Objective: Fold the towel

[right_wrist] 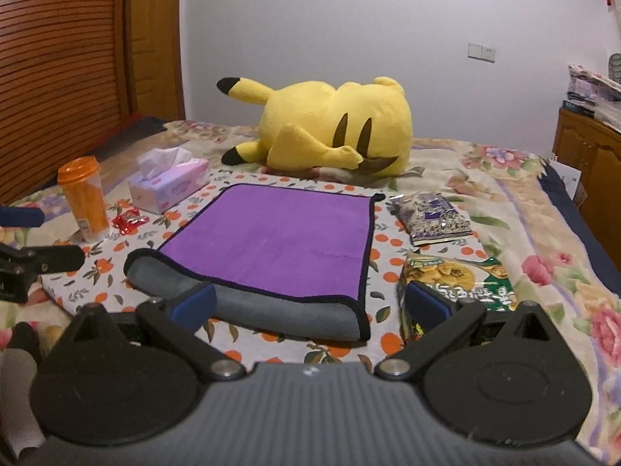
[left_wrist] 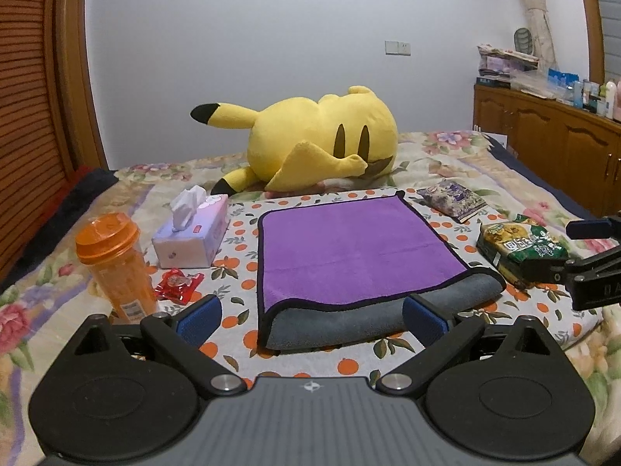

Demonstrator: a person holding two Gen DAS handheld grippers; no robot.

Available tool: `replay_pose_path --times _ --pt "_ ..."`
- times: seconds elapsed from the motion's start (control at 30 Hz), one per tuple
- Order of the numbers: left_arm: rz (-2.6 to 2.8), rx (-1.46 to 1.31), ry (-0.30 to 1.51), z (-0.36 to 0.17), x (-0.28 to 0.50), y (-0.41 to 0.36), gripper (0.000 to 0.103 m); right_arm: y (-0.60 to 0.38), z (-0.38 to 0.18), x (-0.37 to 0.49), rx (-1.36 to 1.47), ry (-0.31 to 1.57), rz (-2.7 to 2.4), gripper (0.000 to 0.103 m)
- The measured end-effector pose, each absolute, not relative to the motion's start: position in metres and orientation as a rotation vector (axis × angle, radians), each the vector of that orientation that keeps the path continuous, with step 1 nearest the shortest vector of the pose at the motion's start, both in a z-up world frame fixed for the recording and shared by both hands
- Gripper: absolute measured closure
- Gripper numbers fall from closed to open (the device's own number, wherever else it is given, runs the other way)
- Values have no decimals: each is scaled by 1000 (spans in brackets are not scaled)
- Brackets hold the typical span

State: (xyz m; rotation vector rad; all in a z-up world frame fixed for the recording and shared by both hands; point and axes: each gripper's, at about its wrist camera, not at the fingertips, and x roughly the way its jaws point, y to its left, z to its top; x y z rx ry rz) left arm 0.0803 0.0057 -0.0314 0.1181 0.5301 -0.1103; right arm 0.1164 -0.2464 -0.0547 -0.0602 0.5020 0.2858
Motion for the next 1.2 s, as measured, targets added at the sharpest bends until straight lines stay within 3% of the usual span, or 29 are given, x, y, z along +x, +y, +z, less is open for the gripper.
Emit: replay_pose_path --times 0.5,0.6,0.73,1.2 --pt "-145 160 551 -43 113 4 6 -246 -62 153 -79 548 323 1" --pt "-153 161 562 -47 121 6 6 -247 -66 161 -72 570 329 15" --pt "-159 156 585 -52 130 10 7 -249 -74 169 -77 604 327 17" --pt "-161 152 634 -66 162 29 29 -254 -92 195 -86 678 334 22"
